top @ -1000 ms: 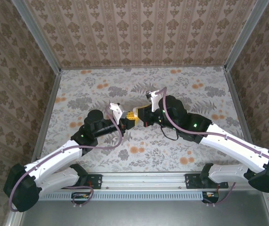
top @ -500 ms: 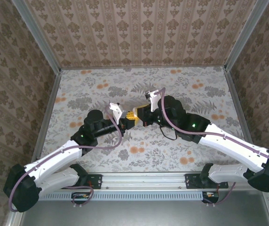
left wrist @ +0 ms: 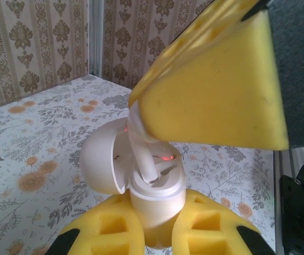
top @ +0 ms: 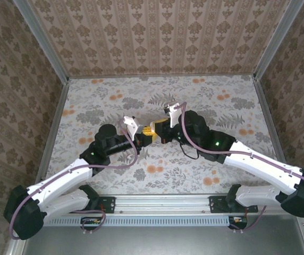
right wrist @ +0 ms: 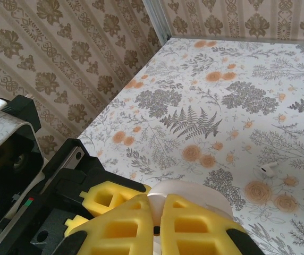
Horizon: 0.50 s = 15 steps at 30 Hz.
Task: Insert the wireless bluetooth earbuds into the charging case
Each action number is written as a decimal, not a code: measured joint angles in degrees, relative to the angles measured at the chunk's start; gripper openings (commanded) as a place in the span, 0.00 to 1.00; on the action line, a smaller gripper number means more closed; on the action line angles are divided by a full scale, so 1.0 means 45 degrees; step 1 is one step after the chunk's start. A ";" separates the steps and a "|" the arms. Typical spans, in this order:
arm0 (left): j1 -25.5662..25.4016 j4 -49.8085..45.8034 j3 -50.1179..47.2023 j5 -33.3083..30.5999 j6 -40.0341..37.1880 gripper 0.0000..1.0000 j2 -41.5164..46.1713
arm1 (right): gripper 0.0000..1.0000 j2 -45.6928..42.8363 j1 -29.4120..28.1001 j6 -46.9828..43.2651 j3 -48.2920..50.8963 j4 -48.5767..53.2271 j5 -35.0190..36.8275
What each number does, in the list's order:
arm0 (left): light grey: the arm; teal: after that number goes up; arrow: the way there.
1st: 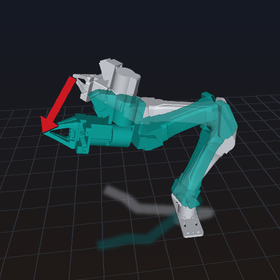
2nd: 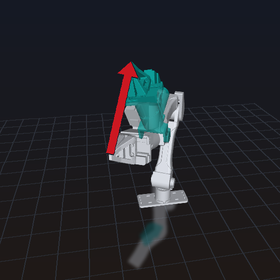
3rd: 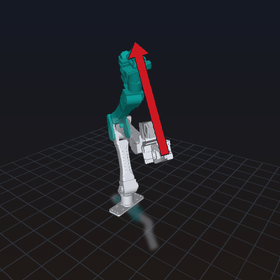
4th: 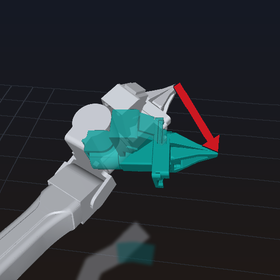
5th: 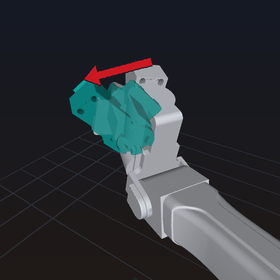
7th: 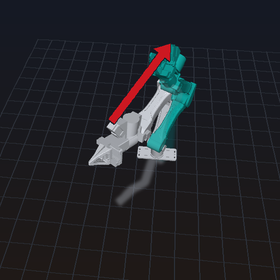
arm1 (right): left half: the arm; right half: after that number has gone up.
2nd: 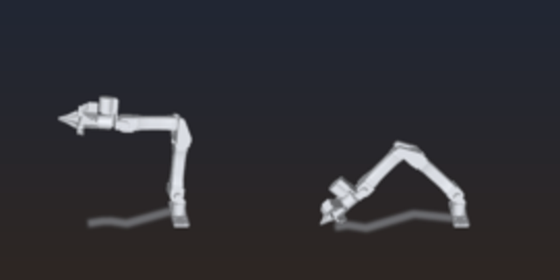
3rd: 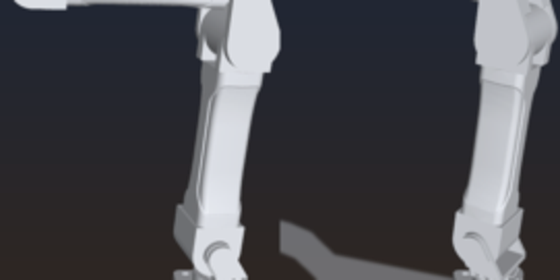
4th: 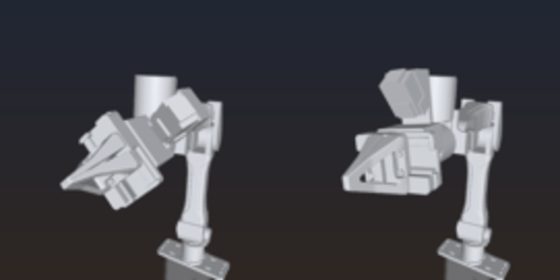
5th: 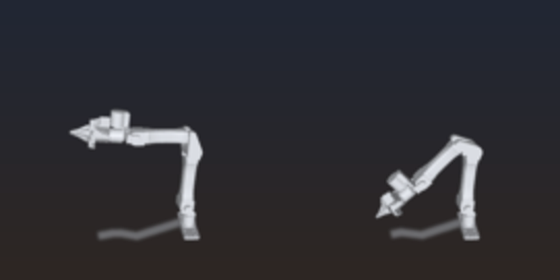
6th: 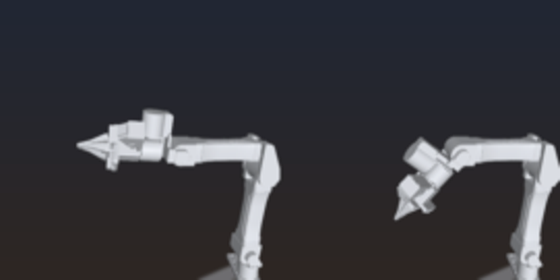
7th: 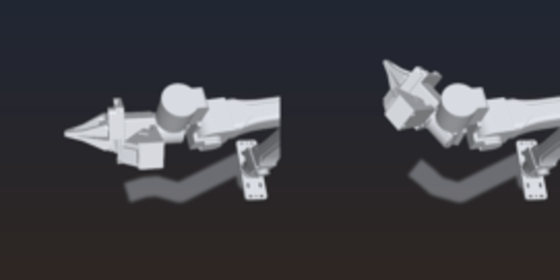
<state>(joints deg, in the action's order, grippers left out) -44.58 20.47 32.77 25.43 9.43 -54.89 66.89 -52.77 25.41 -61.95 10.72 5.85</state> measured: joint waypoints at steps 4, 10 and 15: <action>-0.0005 -0.0063 0.0000 0.0005 0.0005 0.00 0.0000 | 0.08 -0.0267 0.0000 -0.0049 0.0296 -0.0170 0.0000; -0.0005 0.0005 0.0000 -0.0058 0.0194 0.00 0.0000 | 0.08 -0.0622 0.0000 -0.0165 0.0622 -0.0316 0.0053; -0.0015 0.0039 0.0000 -0.0092 0.0282 0.00 0.0000 | 0.08 -0.0738 0.0000 -0.0287 0.0724 -0.0350 0.0073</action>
<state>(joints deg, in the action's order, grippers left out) -44.64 20.64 32.77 25.02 10.70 -54.89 63.57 -52.77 24.12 -58.70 9.15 6.17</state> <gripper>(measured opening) 0.106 0.086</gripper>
